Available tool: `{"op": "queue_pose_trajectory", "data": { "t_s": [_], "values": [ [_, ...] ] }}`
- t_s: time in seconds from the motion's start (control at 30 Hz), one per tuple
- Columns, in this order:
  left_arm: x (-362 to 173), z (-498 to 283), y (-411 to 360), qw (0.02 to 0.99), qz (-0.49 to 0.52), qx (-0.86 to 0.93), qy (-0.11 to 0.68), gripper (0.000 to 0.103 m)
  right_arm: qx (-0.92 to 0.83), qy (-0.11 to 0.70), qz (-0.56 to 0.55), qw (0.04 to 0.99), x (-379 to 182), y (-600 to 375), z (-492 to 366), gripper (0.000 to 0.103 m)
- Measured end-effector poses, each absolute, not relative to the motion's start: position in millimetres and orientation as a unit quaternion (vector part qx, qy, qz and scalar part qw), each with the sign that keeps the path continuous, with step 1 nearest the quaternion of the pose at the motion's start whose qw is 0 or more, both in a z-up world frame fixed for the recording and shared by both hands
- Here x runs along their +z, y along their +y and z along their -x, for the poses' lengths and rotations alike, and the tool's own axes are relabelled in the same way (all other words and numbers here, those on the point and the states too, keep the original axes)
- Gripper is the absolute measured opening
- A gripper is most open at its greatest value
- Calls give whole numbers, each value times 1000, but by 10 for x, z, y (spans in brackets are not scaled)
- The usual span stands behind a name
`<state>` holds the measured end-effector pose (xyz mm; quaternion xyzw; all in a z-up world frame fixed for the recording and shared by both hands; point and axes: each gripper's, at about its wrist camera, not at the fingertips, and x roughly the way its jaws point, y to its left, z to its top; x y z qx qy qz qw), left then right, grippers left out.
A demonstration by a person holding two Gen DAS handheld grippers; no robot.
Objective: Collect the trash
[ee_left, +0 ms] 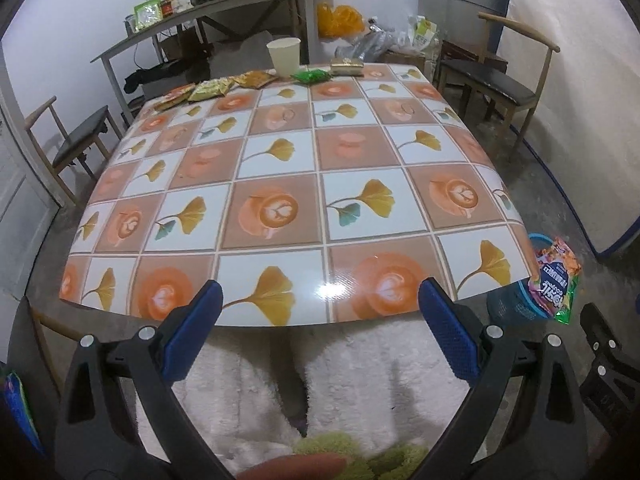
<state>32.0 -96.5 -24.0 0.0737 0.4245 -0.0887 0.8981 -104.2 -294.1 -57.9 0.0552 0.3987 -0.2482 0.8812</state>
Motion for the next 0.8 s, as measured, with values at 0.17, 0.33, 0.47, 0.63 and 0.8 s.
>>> {"op": "queue_pose_trajectory", "data": {
  "t_s": [0.17, 0.33, 0.47, 0.63, 0.8],
  "values": [
    [-220, -301, -935, 899, -70, -87, 424, 94, -253, 393, -57, 882, -555, -2943, 1080, 96],
    [-203, -272, -947, 899, -75, -91, 421, 94, -257, 387, -57, 884, -528, -2928, 1124, 96],
    [-190, -239, -960, 899, -78, -94, 420, 94, -257, 384, -61, 885, -513, -2925, 1143, 96],
    [-183, -229, -962, 900, -77, -93, 419, 94, -262, 383, -62, 884, -506, -2931, 1173, 96],
    [-175, -224, -948, 898, -69, -92, 425, 94, -262, 382, -61, 884, -502, -2922, 1179, 96]
  ]
}}
